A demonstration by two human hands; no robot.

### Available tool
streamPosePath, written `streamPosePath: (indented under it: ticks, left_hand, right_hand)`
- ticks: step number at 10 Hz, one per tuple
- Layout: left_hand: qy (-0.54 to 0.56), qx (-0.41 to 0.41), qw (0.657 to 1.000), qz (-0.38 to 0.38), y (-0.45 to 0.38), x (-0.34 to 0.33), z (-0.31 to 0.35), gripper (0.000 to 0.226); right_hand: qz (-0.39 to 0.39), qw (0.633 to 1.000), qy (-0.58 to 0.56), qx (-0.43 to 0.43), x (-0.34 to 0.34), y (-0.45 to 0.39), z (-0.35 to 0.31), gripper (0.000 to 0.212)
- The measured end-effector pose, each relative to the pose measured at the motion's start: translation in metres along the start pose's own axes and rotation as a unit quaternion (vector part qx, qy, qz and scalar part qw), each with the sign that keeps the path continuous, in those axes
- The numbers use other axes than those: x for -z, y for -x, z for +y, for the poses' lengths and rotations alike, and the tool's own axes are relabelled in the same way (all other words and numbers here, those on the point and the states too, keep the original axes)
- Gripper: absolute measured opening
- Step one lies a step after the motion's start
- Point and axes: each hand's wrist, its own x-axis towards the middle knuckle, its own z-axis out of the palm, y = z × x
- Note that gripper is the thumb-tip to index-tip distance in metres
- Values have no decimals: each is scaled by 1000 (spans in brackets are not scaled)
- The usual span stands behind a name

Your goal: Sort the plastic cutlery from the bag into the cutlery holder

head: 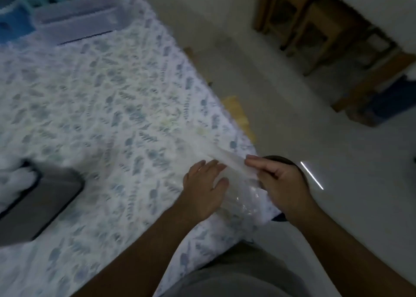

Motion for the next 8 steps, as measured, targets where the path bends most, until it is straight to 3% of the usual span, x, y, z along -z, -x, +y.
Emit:
streamPosePath:
  ticks: [1,2,3,4,5,6,8]
  left_hand:
    - [-45,-26,994,-92,-42,-24,37,43]
    - [-16,-132,970,-205,-88,-69,94,48]
    - [-35,-132,949,-283,-115,-98,119,49]
    - [-130,-71,919,-366,-162,-142,125,55]
    - [-198,-64,894,-397,-190,-168,117,57]
    - [-255,-42,868,-424,-225,-209,93,59]
    - [-315,-27,841,-438,-244,-238,69,59]
  right_hand:
    - [44,997,57,30,41,12,9,48]
    - [169,974,146,17,102,25,41,40]
    - [242,956,167,-21,128,23,72,40]
    - [286,937,168,-109,147,-2,132,39]
    - [282,934,126,-179,149,-31,179,38]
    - [202,933,124,-270,152,-88,260,42]
    - [24,910,272,-312,145,-149,308,66]
